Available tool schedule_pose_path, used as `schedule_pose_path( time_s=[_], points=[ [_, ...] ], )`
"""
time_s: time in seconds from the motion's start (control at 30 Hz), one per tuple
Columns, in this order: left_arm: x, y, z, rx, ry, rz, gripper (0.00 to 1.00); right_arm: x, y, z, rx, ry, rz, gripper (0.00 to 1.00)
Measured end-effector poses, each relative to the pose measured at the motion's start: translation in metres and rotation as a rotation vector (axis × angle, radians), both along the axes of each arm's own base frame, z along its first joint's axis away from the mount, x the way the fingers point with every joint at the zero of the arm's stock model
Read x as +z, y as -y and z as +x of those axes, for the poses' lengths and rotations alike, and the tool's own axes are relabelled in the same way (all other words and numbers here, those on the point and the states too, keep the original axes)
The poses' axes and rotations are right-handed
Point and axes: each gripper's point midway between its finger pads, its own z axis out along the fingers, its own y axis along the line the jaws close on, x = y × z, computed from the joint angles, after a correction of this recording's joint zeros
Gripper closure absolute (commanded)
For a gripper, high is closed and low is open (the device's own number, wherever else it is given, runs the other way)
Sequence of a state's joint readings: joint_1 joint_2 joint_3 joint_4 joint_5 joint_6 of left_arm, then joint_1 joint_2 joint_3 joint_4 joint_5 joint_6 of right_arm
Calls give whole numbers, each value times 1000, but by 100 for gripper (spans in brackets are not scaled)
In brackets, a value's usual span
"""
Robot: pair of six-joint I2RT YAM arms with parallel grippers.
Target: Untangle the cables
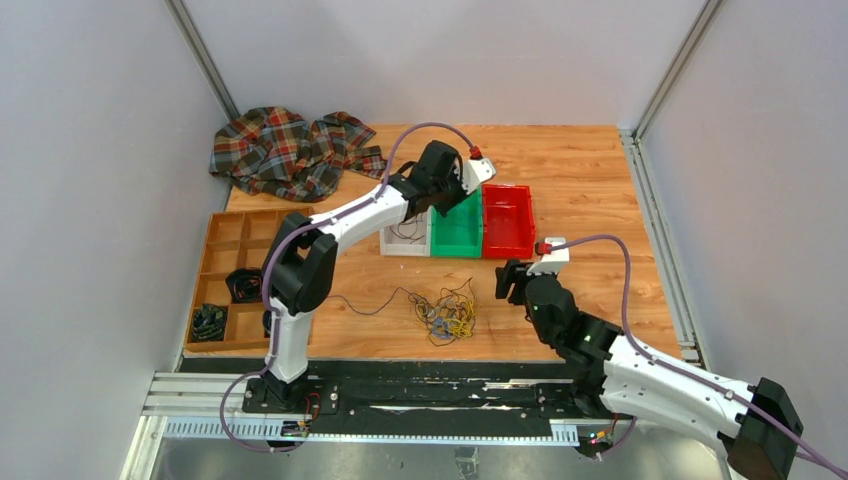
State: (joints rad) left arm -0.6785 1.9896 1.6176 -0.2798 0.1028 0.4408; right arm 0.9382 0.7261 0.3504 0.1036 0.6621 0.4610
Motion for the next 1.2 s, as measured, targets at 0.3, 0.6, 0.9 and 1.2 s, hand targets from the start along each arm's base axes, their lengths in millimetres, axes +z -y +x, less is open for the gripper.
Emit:
schedule_pose_path(
  time_s=[0.3, 0.6, 0.9, 1.2],
  points=[
    [-54, 9, 10, 43, -65, -1, 90, -3, 16, 7, -54, -45, 30, 40],
    [-62, 7, 3, 43, -118, -6, 39, -7, 14, 5, -34, -71, 31, 40],
    [17, -4, -14, -14, -105, -28, 10, -1, 12, 8, -25, -73, 42, 39],
    [54, -35, -112, -173, -237, -80, 25, -1, 9, 5, 1, -88, 44, 42]
  ],
)
